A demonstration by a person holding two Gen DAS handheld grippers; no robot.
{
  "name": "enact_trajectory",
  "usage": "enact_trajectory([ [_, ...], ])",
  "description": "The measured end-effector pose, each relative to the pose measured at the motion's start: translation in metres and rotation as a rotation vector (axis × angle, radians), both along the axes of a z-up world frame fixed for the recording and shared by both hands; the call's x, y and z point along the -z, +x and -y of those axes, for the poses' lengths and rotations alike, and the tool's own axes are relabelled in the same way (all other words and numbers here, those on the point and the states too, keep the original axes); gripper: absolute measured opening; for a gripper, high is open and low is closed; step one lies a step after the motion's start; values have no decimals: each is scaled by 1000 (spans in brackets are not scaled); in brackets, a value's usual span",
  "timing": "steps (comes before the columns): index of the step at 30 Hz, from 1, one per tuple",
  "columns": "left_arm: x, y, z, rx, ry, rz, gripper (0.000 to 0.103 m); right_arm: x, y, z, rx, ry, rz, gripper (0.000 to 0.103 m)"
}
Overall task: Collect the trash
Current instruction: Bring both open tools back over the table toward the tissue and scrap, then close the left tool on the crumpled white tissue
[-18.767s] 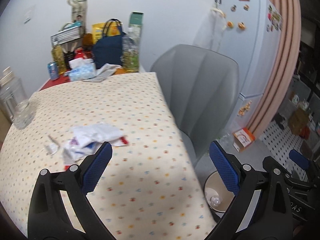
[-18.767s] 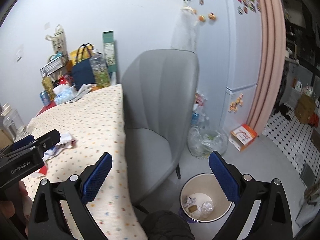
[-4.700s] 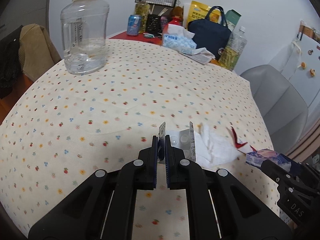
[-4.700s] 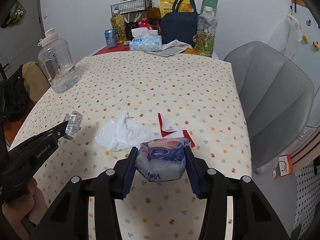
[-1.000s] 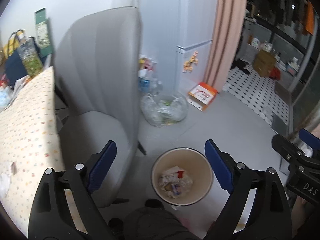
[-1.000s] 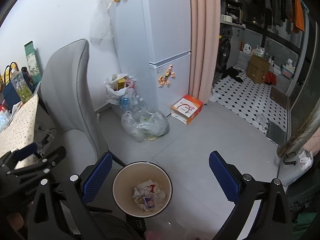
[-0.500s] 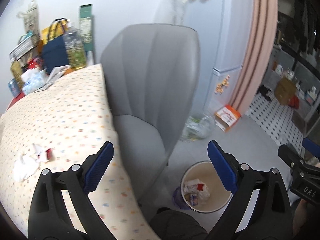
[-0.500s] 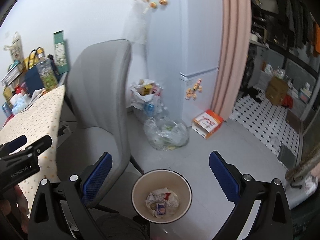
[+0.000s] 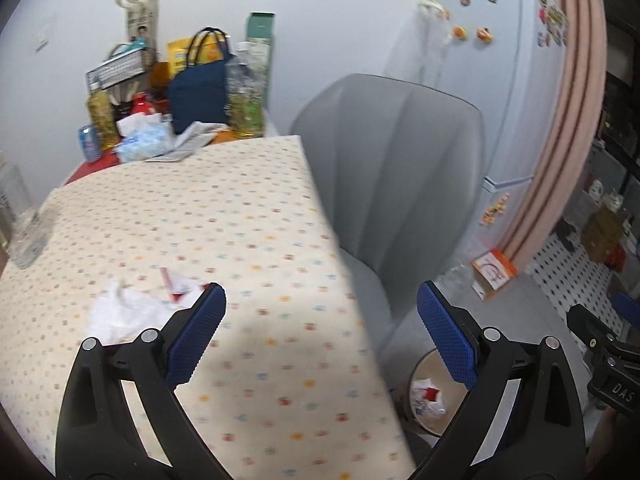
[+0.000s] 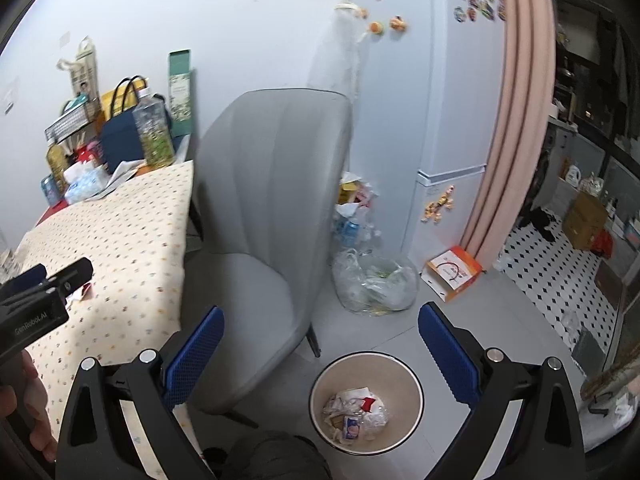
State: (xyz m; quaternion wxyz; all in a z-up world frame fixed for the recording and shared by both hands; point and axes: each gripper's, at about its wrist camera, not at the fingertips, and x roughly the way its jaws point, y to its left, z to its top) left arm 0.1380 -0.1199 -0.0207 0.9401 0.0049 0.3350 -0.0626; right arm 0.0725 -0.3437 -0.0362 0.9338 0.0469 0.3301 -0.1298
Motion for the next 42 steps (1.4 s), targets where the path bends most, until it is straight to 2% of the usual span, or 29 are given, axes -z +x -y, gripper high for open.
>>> enact_trajectory([
  [6,-9,-7,-37,-75,12,28,95,-7,11,-35,-69,-25,0,95],
  [17,-8,-13,-100,-193,16,2,95,-18,27,-105,-224,-38,14,95],
  [33,18,-4,-158,-260,-26,-68,95,-11,53,-163,-324,-61,-14,95],
  [42,37,12,-172,-287,-3,-112,90,3,72,-186,-356,-69,-56,93],
])
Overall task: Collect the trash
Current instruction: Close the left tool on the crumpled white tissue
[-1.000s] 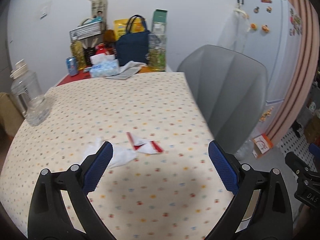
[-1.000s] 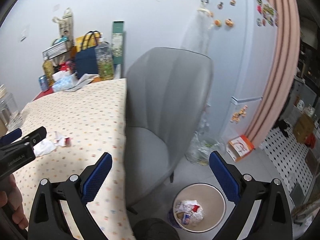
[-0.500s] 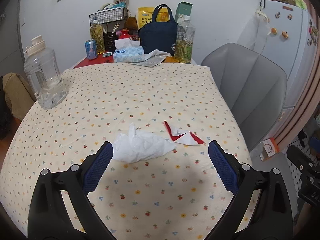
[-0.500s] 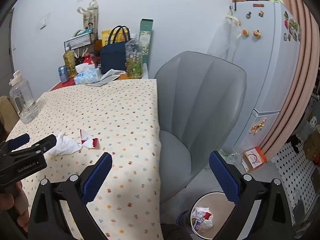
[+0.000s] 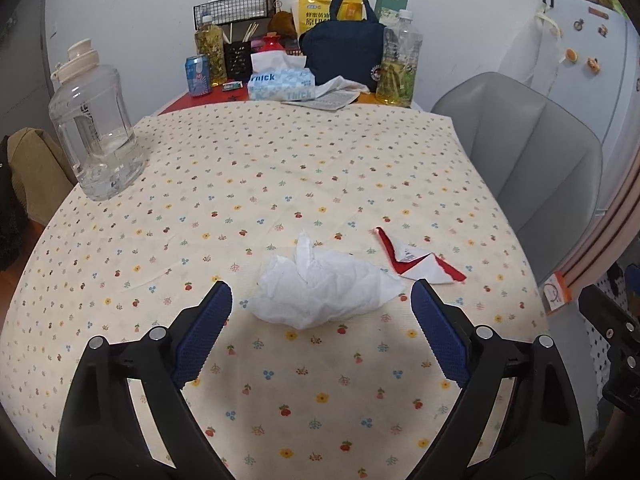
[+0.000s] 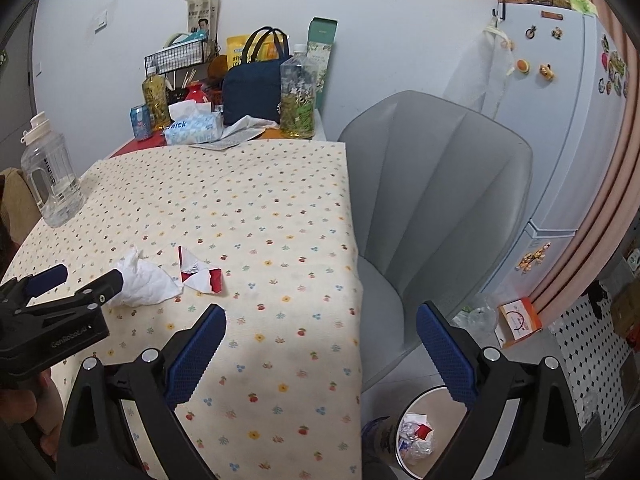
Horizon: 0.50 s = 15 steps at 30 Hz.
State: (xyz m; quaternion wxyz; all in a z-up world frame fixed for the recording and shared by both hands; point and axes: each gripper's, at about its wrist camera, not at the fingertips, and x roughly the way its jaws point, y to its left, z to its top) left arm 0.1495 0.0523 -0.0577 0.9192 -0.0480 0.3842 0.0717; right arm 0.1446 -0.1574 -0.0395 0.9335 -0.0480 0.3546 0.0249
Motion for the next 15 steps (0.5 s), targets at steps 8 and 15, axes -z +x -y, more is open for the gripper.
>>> enact_trajectory([
  [8,23,22,-1,10,-16,-56,83,11,18,0,7,19,-29,93],
  [15,46,38,-4,-2,-32,-120,69,20,28,1,14,27,-49,94],
])
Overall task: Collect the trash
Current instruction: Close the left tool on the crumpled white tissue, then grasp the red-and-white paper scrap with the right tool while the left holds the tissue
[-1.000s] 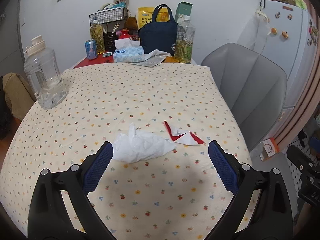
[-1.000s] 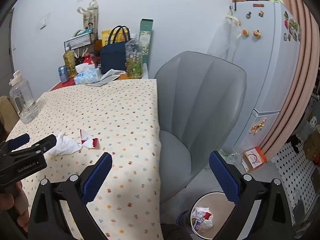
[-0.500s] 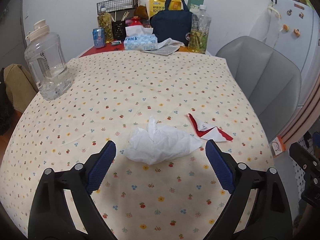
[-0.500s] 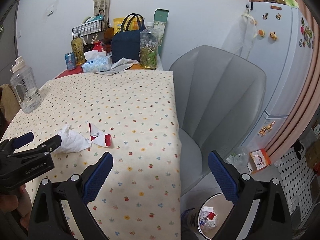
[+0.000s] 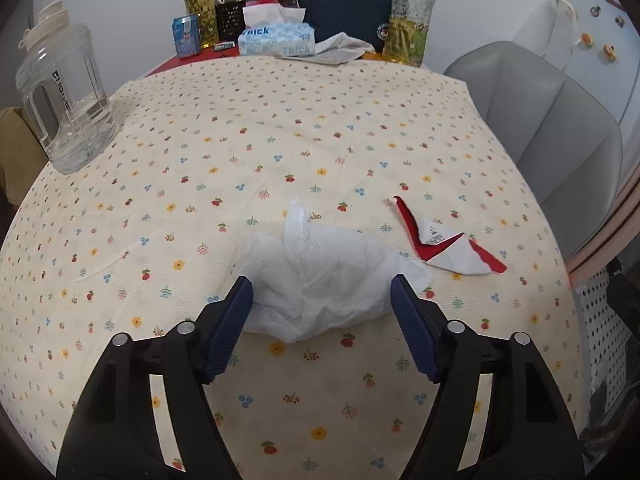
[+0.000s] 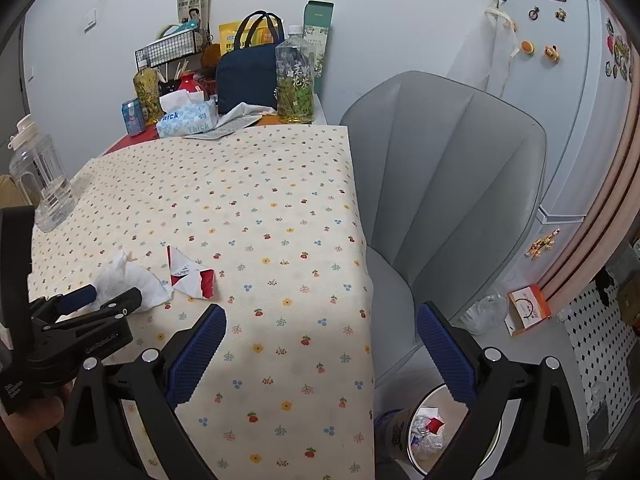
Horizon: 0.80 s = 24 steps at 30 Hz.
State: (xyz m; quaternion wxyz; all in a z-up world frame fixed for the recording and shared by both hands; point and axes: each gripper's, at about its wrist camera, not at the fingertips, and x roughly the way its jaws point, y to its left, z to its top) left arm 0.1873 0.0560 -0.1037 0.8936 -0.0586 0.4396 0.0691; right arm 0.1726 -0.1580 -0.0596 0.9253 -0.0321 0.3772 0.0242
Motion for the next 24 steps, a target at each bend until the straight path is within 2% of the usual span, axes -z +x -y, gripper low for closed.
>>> enact_trajectory([
  [2,2,1,1,-1,15,5,65,2,2,-2,-3,-2,-5,94],
  [4,2,1,2,-6,31,9,57,4,3,-4,-9,-5,-8,94],
  [6,1,2,-2,-19,36,11,36,5,4,-8,-15,-5,-12,94],
  [9,-2,1,-14,-47,9,11,20,8,7,-15,-33,2,-21,94],
  [17,-13,-14,-39,-99,5,50,18,16,15,-47,-120,23,-50,84],
  [19,-14,-16,-47,-115,6,52,17,19,20,-55,-142,43,-60,76],
  [24,-14,-20,-62,-152,9,57,17,29,31,-69,-179,78,-98,65],
])
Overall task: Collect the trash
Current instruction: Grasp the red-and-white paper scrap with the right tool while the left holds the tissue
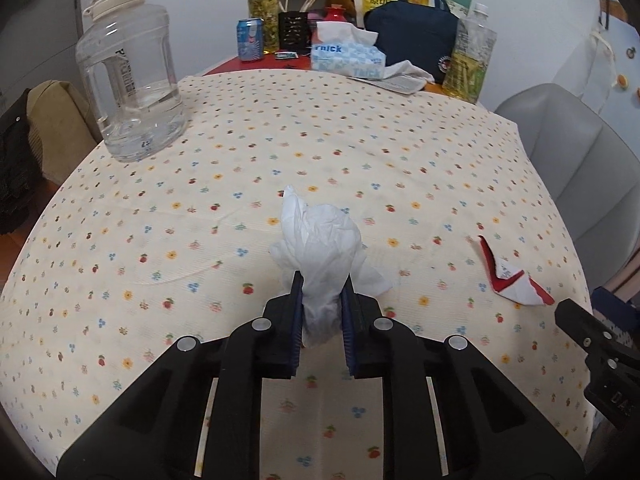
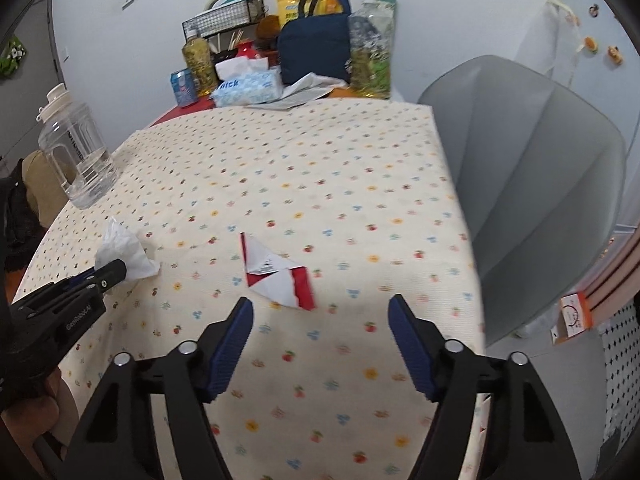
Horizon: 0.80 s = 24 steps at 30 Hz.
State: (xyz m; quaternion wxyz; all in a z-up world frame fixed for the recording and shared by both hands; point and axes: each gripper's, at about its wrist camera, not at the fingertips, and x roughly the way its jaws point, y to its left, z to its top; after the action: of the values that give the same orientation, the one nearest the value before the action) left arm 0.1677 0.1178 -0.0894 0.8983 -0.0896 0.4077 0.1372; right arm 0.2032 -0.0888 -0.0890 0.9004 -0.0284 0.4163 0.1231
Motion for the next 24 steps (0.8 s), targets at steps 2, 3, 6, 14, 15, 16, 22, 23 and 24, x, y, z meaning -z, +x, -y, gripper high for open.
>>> enact_trajectory([
  [2,1,0,-5,-12,0,1,17,6,5,-7,-12,-1,-14,61],
  [3,2,1,-6,-17,1,-2,17,9,7,-10,-16,-2,-20,59],
  [6,4,2,-9,-26,-2,-5,17,14,14,-16,-31,-13,-33,49],
  [14,4,4,-7,-24,-3,-6,17,18,16,-22,-49,-30,-52,12],
  [15,4,3,-6,-22,-3,-4,17,16,15,-20,-44,-29,-47,9],
  [16,2,3,-4,-20,-4,0,17,13,12,-17,-39,-30,-37,8],
  [22,-5,-3,11,8,-10,16,17,-1,-1,-2,-14,-34,-11,4],
  [23,-6,-3,14,12,-10,19,17,-2,-4,1,-8,-35,-9,4],
  [24,-8,-4,17,18,-13,24,17,-3,-6,2,-5,-36,-8,4],
])
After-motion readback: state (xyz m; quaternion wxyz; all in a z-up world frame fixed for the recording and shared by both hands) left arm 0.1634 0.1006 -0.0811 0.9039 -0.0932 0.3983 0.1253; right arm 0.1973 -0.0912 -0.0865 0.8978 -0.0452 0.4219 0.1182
